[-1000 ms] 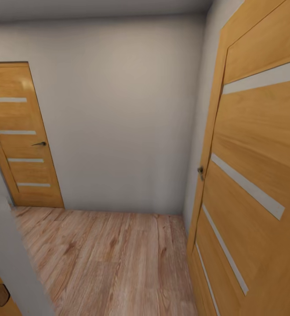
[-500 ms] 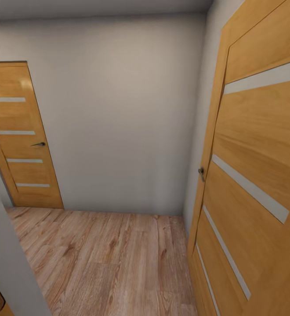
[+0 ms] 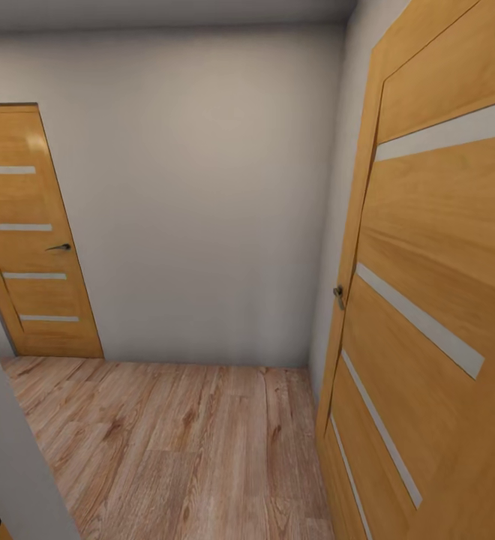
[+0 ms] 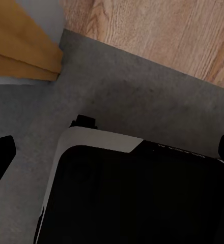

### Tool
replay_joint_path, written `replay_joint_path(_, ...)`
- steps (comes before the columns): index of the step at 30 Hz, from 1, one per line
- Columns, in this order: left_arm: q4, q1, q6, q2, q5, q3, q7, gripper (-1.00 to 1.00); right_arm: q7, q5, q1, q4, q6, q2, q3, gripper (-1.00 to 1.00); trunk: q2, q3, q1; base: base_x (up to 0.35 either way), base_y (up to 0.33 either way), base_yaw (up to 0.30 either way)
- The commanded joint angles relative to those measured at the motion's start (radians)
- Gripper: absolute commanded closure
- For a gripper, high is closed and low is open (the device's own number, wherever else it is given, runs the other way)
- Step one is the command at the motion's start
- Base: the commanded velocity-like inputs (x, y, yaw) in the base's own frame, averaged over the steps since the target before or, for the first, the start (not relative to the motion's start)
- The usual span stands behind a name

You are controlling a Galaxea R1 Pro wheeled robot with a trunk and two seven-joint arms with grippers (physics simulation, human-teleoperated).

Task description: Move the two storage containers from the living room to the garage. In the garage, place one container on the floor and stack the other container on top of it (either order is fine).

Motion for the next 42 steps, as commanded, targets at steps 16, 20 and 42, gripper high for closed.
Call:
replay_joint_path(16,0.001,-0.001,-0.003,0.0,0.008,-0.004,-0.004,-1.0,0.002,-0.002,-0.002,0.003,-0.006,0.0,0.008,-1.0,-0.001,-0.002,0.0,0.022,-0.047,-0.002)
replay_joint_path(20,0.001,-0.001,-0.004,0.0,0.008,-0.004,-0.004,-1.0,0.002,-0.002,-0.002,0.003,-0.006,0.0,0.008,-1.0,-0.001,-0.002,0.0,0.027,-0.062,0.0)
replay_joint_path(42,0.001,-0.001,-0.004,0.0,0.008,-0.004,-0.004,-1.0,0.002,-0.002,-0.002,0.003,-0.006,-0.003,0.01,-1.0,-0.001,-0.002,0.0,0.001,-0.002,0.08)
